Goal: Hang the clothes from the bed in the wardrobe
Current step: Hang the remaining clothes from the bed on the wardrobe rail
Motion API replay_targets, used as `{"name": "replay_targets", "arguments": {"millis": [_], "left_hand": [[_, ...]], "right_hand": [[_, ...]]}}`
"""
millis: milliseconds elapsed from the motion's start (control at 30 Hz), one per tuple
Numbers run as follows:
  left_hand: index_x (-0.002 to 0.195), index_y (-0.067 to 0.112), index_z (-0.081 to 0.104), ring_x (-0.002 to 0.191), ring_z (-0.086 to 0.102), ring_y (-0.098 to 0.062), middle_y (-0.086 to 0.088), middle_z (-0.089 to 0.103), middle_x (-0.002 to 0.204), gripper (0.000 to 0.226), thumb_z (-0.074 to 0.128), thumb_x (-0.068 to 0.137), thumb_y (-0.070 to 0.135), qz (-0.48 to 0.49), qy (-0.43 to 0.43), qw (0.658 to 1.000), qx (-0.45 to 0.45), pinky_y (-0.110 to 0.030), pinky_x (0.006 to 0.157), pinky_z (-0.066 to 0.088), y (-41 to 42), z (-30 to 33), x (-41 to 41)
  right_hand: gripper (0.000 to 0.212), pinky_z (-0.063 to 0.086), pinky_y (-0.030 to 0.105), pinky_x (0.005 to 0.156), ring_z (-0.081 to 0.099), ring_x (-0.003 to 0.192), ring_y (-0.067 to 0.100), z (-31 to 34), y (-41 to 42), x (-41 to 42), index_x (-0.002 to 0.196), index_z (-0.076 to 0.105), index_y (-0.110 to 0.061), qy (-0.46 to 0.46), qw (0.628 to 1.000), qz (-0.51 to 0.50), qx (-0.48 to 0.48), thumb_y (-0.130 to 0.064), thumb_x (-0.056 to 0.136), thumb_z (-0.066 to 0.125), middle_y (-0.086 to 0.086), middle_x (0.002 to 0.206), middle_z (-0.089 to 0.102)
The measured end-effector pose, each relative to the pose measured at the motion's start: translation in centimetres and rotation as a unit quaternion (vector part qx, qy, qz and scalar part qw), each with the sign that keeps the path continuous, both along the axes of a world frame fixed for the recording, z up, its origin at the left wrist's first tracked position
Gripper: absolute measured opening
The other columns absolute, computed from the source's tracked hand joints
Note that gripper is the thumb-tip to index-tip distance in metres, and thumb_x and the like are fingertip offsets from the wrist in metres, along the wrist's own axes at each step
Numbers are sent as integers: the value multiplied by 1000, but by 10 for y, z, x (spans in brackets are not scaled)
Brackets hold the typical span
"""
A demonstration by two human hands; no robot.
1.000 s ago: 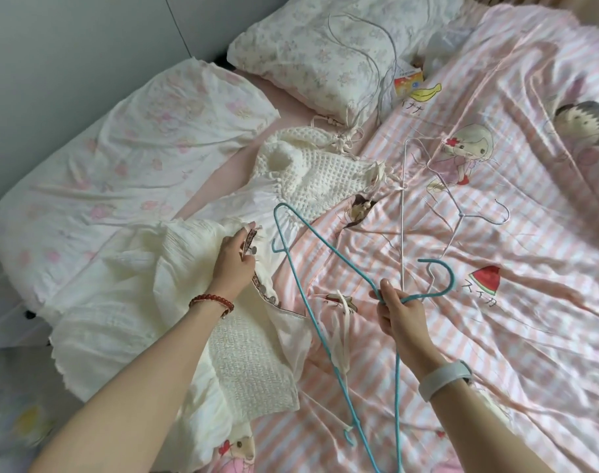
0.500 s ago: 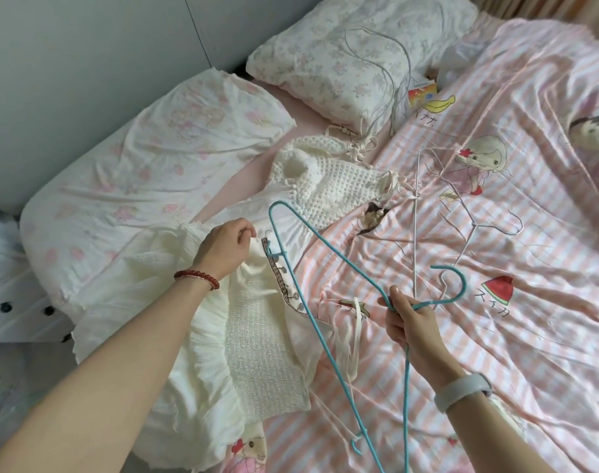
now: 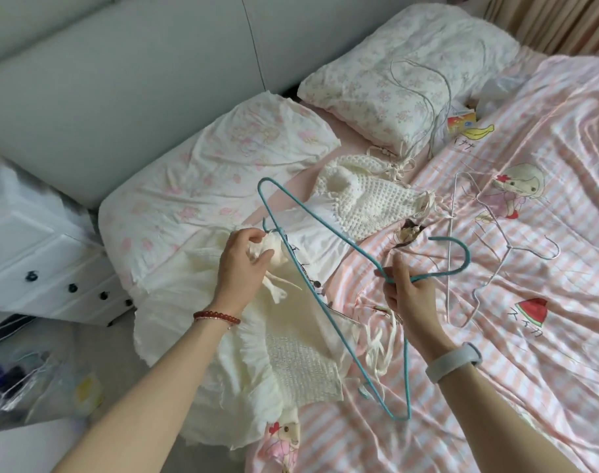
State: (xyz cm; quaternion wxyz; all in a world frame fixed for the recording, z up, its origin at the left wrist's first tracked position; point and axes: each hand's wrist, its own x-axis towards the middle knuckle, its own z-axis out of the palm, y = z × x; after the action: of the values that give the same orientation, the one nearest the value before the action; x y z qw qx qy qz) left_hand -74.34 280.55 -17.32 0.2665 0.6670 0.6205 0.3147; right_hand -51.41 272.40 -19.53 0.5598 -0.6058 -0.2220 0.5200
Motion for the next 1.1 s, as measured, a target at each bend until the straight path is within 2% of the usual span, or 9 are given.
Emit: {"name": "replay_targets", "arguments": {"millis": [100,167,267,400,500,633,833,1000,1100], "left_hand": [[111,9,53,83,53,-11,2,58,99,32,66,81,7,55,-56,997,-14,-8,68,38,-14,29,-28],[109,17,54,82,57,-9,5,59,94,28,64,84,12,73,-75,994,-23,-17,73,42,-25,52,-46],[103,18,58,91,61,-20,1,64,94,18,59,86,10,79,-89,993,-16,-32,79,48,-49,83,-65],[104,20,57,88,56,-7,13,59,91,21,58,87,9,71,-108,992,-6,-15,76,41,-96,111,-71],[111,24,51,92,54,-5,6,57,102,29,57,88,9,46,-124,991,-16,-20,86,40,-143,116,-66],[127,7,47,115,47,-15,-3,49,123,39,54,89,9,-11,-30,998,-48,-20,95,33,-206,95,-55],[124,10,50,123,39,-18,-5,48,130,34,43,90,10,-92,108,987,-71,-22,100,26,-257,41,-33],[126,13,49,126,35,-17,-2,46,132,35,40,92,11,-201,199,959,-34,-24,99,27,-234,8,-2],[132,18,43,132,29,-12,3,41,139,40,42,93,12,-285,239,928,-22,-24,103,28,-194,-20,28]], "right_hand": [[48,20,12,33,24,32,-1,38,7,-17,66,60,-4,-16,999,-1,34,-33,97,38,-8,33,31],[47,20,11,33,25,31,-1,67,9,-27,64,59,-7,-20,997,-6,68,-31,98,37,-7,32,31],[47,19,12,32,23,31,-1,113,3,-35,65,60,-6,-23,993,-6,115,-31,98,37,-7,31,29],[47,17,11,34,21,31,0,160,-28,-41,66,59,-6,-33,989,-6,142,-34,98,38,-10,32,28],[46,15,10,35,19,31,1,186,-59,-46,67,58,-8,-2,986,-43,161,-36,98,38,-13,34,28],[46,14,11,34,18,30,0,204,-106,-50,67,57,-9,10,980,-82,180,-37,98,37,-11,32,25],[45,17,11,34,19,29,1,183,-160,-41,67,54,-10,1,975,-147,168,-36,98,36,-13,32,27],[45,15,11,35,17,28,3,152,-162,-10,73,54,-5,19,976,-180,118,-36,99,35,-12,33,23],[46,15,13,36,17,30,4,125,-142,13,73,57,-7,14,975,-198,97,-38,98,34,-12,34,24]]}}
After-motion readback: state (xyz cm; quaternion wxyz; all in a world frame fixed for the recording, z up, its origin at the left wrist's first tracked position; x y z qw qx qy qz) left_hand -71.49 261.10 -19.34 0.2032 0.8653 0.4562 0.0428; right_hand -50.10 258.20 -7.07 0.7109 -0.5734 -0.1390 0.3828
